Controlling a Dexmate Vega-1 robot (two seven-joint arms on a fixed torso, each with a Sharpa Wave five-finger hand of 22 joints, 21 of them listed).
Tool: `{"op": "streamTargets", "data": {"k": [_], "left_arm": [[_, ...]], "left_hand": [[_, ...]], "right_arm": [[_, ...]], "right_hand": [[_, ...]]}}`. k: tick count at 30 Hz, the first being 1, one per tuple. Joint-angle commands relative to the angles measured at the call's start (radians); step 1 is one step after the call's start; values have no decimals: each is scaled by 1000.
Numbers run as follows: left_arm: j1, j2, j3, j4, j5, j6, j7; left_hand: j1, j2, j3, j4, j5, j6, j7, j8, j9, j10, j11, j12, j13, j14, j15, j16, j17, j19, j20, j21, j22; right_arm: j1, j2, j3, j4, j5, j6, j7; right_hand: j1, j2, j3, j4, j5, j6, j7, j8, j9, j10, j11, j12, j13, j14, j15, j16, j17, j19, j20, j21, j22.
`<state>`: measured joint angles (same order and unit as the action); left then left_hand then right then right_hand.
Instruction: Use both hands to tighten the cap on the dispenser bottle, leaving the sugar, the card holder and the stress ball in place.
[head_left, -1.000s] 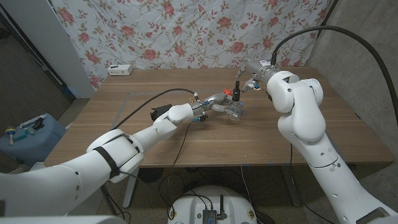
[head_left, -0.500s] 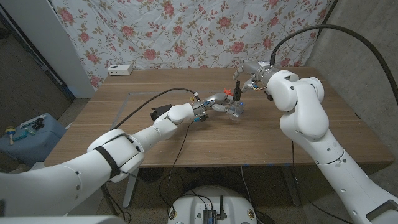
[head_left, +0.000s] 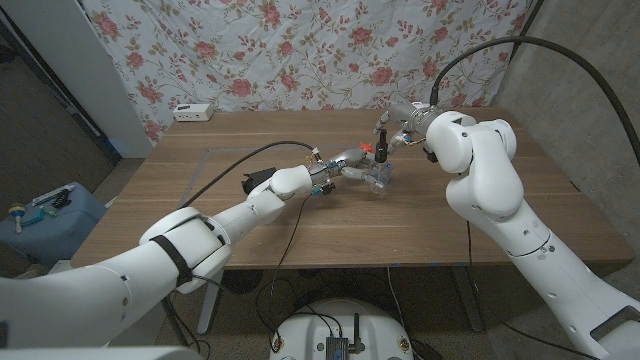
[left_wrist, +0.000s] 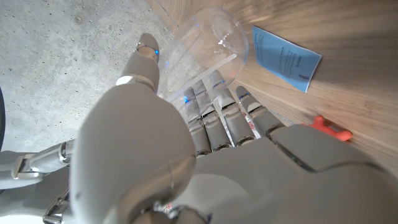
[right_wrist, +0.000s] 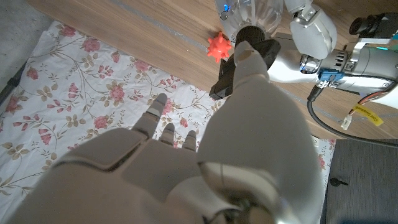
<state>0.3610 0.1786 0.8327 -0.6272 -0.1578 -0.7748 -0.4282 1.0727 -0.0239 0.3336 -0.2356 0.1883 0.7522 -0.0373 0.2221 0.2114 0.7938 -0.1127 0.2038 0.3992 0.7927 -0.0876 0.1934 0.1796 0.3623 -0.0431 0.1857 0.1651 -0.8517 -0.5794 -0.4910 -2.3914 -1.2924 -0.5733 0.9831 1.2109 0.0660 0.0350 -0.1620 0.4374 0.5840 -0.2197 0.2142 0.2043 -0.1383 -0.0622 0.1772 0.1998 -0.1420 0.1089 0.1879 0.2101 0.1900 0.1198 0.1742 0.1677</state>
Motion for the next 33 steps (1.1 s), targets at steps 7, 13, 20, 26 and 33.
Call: {"op": "streamTargets", "data": {"k": [7,13,20,26,33], "left_arm": [[17,19,-4,-38,2,12,6],[18,20,-4,-42,3,13,7],[20,22,-5,-44,3,14,7],[23,24,-5,-50,2,18,6],[20,20,-5,-42,2,16,6]], "left_hand": [[-53,128,90,79,6,108,-23,4,3,9,1,8,1,-1,-61,6,5,6,-37,2,2],[-53,129,90,79,6,108,-22,4,3,9,1,9,1,-2,-62,6,5,6,-36,2,2],[-53,128,90,79,6,110,-25,5,3,9,1,9,1,-1,-61,7,6,6,-36,2,2],[-53,128,90,79,6,109,-23,5,3,9,2,9,2,-2,-59,6,5,7,-35,2,2],[-53,129,90,79,6,108,-20,4,3,8,1,9,2,-2,-61,7,6,6,-35,2,2]], "right_arm": [[47,-9,-41,21,-37,-60,85],[60,0,-48,25,-58,-70,133],[76,17,-57,30,-81,-73,180],[80,30,-54,34,-85,-72,200],[81,45,-47,40,-84,-80,207]], "right_hand": [[-6,-7,-4,12,9,-14,-4,-10,-2,-9,13,10,-1,-10,8,6,3,-4,-1,9,0],[-18,-10,-10,20,8,-30,-3,-17,-5,-18,26,11,-1,-15,15,7,3,-6,1,10,1],[-35,-11,-16,31,6,-40,-3,-20,-6,-14,42,15,-1,-13,19,10,3,-4,0,12,1],[-56,-10,-24,43,4,-40,-2,-19,-6,-13,48,17,-1,-11,23,13,3,0,4,13,1],[-102,-8,-40,69,-3,-37,-1,-16,-4,-2,60,23,-1,-4,24,18,3,6,-1,16,1]]}}
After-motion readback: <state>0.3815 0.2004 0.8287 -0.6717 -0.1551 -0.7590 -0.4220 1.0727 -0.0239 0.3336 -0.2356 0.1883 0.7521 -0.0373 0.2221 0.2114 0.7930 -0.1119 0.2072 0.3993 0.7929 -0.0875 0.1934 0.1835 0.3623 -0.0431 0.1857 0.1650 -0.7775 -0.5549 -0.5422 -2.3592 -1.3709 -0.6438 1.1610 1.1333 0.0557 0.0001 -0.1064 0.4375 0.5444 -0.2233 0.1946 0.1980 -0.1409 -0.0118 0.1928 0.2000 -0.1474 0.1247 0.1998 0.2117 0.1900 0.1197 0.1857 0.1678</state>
